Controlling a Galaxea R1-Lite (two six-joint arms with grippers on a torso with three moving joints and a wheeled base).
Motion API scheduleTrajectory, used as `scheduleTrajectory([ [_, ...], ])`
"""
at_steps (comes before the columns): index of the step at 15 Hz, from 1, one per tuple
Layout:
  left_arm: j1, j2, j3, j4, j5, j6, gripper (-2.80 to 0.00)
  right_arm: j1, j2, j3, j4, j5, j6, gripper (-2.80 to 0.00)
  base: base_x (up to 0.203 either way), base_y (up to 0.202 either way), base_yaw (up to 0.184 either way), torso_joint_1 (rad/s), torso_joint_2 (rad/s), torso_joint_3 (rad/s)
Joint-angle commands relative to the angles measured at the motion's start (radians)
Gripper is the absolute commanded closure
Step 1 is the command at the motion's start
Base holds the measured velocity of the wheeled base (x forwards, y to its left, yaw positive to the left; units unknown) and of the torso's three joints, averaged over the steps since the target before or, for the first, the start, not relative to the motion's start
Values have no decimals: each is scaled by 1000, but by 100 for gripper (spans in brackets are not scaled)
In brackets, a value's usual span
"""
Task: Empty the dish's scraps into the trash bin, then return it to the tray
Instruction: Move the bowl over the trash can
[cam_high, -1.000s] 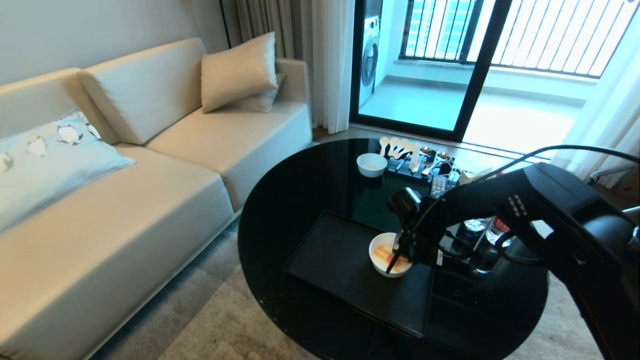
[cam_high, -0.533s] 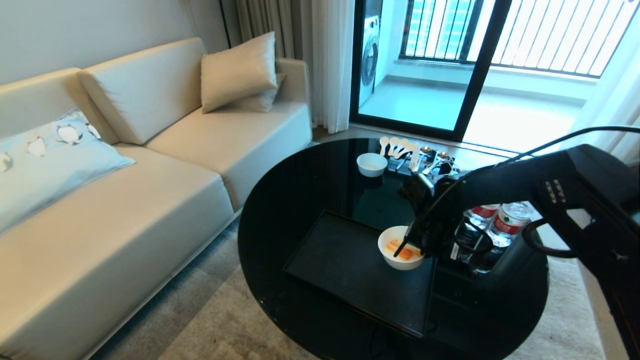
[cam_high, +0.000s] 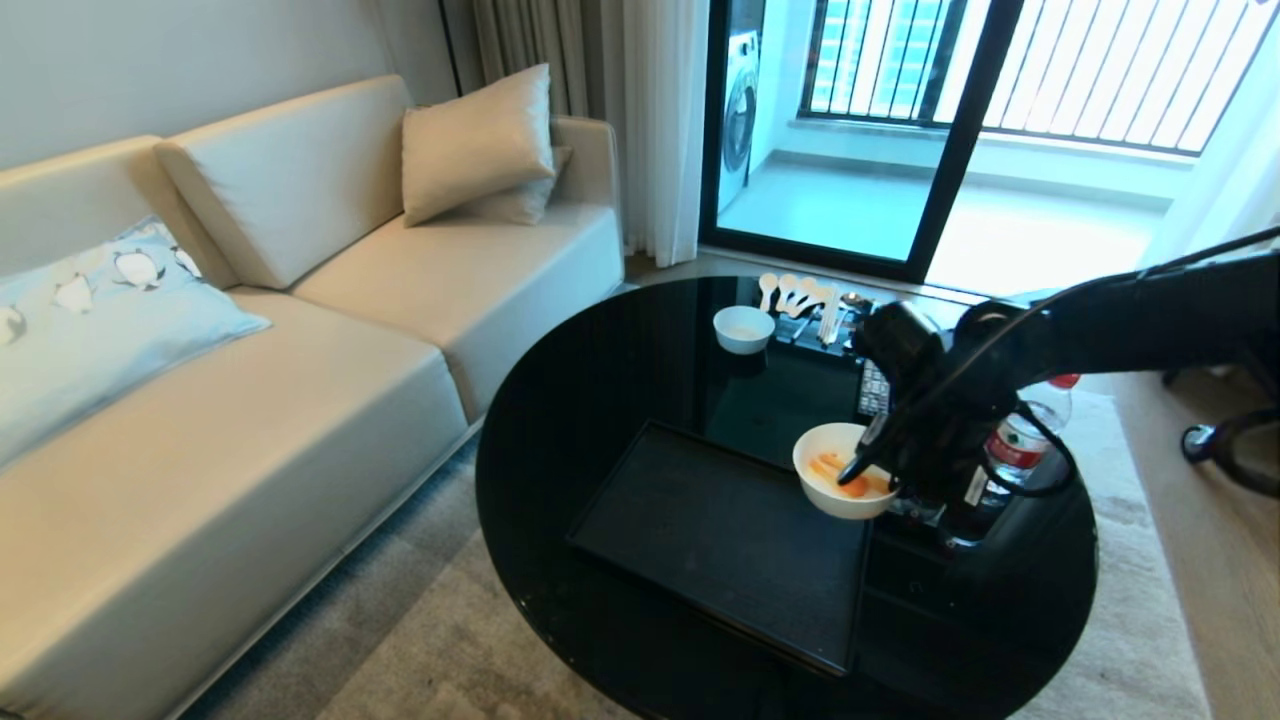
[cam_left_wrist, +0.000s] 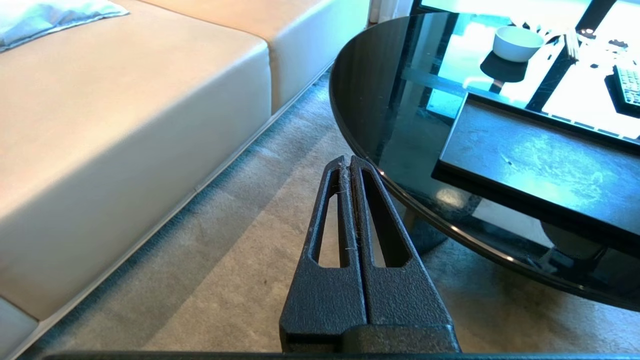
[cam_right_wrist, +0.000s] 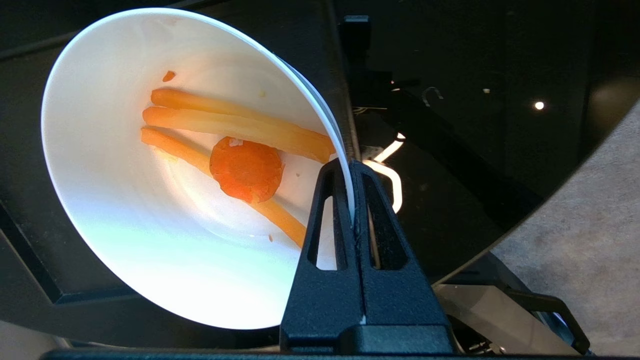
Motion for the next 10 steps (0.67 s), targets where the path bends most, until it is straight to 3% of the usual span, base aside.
scheduleTrajectory([
  [1,0,0,0,0,0,-1,0,-10,-152,83,2,-3,4,0,0,0,0,0,0,0],
  [4,0,0,0,0,0,-1,0,-24,-315,209,4,-4,-1,0,0,0,0,0,0,0],
  [10,0,0,0,0,0,-1,0,-28,-672,583,-3,-4,-4,0,0,0,0,0,0,0],
])
